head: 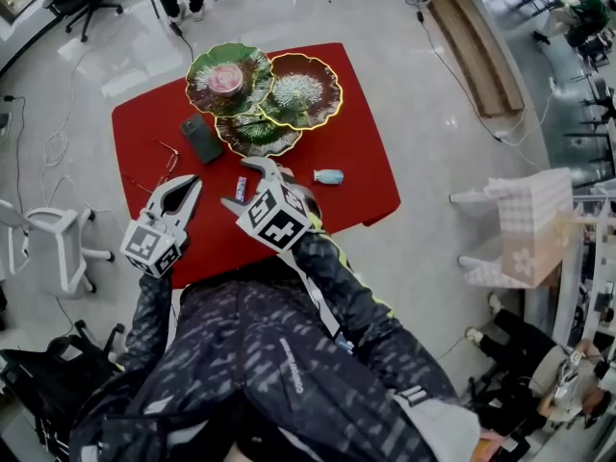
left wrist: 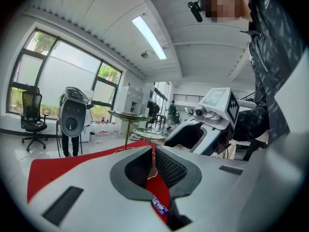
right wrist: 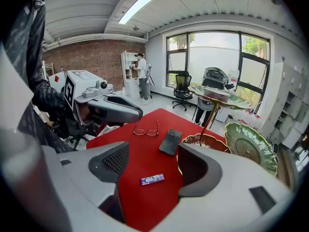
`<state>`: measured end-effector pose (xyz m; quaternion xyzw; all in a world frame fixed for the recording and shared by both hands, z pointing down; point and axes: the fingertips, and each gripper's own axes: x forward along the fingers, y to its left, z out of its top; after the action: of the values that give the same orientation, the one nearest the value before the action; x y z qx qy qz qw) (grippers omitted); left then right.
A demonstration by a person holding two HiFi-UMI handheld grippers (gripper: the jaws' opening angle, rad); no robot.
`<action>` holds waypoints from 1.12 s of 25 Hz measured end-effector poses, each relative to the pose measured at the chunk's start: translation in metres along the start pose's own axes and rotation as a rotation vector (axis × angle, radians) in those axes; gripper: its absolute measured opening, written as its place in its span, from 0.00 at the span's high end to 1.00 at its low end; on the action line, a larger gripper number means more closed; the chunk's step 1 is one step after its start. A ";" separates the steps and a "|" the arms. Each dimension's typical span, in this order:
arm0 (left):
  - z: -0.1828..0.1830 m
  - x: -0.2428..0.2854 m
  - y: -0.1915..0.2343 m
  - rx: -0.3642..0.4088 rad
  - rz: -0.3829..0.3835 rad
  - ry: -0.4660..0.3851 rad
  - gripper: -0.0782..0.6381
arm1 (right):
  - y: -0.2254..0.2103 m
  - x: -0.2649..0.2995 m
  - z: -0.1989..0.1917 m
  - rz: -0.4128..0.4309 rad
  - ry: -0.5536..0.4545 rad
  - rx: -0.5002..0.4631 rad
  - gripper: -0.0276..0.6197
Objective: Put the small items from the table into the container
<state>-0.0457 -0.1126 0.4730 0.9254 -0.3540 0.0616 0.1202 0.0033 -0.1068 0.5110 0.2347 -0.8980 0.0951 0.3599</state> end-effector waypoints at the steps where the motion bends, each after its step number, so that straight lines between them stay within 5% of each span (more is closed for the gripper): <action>1: -0.001 0.000 -0.001 -0.003 -0.001 0.000 0.86 | 0.002 0.001 -0.003 0.001 0.003 0.006 0.46; 15: -0.035 -0.002 -0.013 -0.047 -0.026 0.055 0.86 | 0.021 0.037 -0.064 0.016 0.035 0.247 0.46; 28: -0.061 -0.011 -0.016 -0.080 -0.029 0.086 0.86 | 0.029 0.078 -0.123 0.032 0.145 0.349 0.46</action>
<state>-0.0447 -0.0773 0.5271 0.9214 -0.3374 0.0856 0.1731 0.0141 -0.0677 0.6543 0.2719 -0.8431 0.2716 0.3761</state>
